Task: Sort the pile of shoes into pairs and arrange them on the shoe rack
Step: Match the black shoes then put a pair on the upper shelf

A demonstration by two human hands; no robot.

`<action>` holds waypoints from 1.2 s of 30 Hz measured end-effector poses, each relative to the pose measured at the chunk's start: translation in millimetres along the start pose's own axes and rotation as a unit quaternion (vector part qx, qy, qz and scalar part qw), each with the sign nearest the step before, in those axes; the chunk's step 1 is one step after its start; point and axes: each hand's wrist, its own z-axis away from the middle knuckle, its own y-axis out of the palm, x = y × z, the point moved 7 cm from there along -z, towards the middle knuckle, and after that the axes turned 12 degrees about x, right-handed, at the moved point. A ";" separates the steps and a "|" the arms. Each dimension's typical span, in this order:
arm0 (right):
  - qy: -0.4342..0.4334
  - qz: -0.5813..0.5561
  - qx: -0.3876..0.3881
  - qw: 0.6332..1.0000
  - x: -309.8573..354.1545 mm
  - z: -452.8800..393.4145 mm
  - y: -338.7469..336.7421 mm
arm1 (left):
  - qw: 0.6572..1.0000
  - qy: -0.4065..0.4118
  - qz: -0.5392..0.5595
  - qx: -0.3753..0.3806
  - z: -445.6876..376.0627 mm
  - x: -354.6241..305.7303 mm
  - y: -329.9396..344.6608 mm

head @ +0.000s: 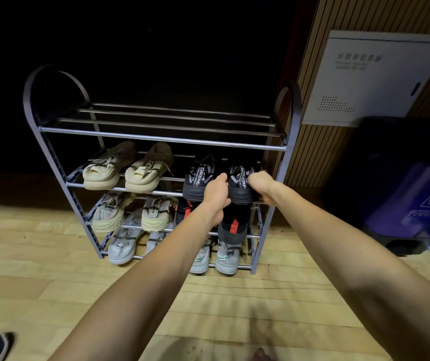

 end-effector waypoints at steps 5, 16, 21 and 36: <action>-0.010 0.145 -0.016 0.989 -0.4 4.1 -3.3 | 1.000 -0.002 -0.014 0.014 4.0 0.8 -0.5; -0.076 0.264 -0.050 0.960 41.8 38.8 24.7 | 0.992 0.085 -0.085 -0.045 37.7 -41.5 -30.7; -0.124 0.290 0.002 0.949 60.4 60.8 73.3 | 0.979 0.136 -0.126 -0.086 91.3 -104.8 -88.6; -0.301 0.123 0.285 0.902 110.1 192.2 319.2 | 0.908 0.238 -0.167 -0.302 388.3 -149.6 -316.2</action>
